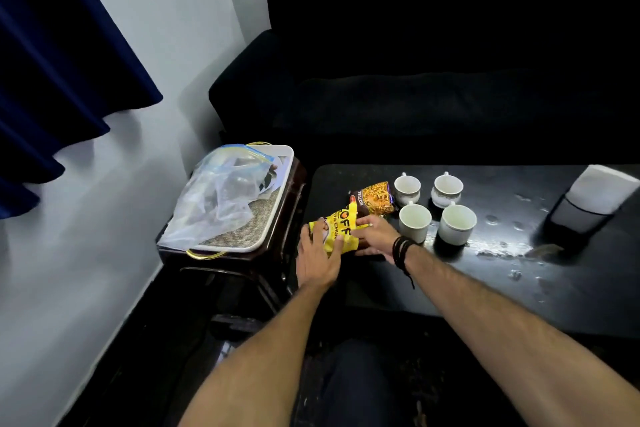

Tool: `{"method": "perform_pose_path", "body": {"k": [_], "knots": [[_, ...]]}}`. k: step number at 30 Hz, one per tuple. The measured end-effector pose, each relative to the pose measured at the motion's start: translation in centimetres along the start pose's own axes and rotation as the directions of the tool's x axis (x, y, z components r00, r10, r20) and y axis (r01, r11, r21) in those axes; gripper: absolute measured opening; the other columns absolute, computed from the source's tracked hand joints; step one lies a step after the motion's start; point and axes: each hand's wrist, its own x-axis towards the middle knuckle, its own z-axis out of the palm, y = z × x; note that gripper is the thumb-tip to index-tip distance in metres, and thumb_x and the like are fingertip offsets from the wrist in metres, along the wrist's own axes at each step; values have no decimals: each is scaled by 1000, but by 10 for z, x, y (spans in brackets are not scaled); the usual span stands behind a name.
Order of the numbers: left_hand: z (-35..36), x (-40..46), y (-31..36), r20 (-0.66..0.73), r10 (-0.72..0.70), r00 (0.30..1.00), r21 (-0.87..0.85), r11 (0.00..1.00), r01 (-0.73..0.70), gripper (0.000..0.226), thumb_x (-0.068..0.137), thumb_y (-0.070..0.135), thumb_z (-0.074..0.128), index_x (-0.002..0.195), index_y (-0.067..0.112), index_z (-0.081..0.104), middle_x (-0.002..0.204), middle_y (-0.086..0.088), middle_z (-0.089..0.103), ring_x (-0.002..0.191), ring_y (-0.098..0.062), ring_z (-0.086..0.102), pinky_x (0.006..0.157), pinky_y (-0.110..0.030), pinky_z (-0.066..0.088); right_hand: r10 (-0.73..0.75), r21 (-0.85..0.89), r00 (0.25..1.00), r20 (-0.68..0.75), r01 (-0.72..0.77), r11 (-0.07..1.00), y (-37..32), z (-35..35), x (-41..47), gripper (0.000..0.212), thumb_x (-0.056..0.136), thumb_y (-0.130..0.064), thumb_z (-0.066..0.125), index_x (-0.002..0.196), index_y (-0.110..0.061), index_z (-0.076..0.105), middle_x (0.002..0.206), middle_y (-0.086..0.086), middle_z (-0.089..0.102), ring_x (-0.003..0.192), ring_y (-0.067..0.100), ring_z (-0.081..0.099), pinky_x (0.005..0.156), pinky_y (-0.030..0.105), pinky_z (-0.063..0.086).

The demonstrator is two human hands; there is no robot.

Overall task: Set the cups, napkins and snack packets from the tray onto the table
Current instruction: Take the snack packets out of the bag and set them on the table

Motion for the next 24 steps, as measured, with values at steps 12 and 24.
{"method": "perform_pose_path", "body": {"k": [12, 24], "knots": [[37, -1, -12, -5, -133, 991, 189, 973, 131, 81, 94, 36, 52, 157, 38, 0, 166, -11, -12, 154, -30, -6, 123, -54, 3, -390, -904, 921, -1, 165, 393, 25, -27, 13, 53, 87, -32, 62, 137, -23, 46, 143, 9, 42, 128, 32, 46, 105, 44, 43], [54, 16, -25, -184, -152, 971, 135, 975, 178, 66, 97, 56, 37, 157, 39, 13, 167, -8, 2, 154, -29, 6, 123, -49, 2, -709, -953, 705, -20, 201, 227, 13, -18, 39, 47, 96, -43, 45, 134, -16, 45, 136, 11, 50, 128, 28, 43, 106, 42, 40]]}}
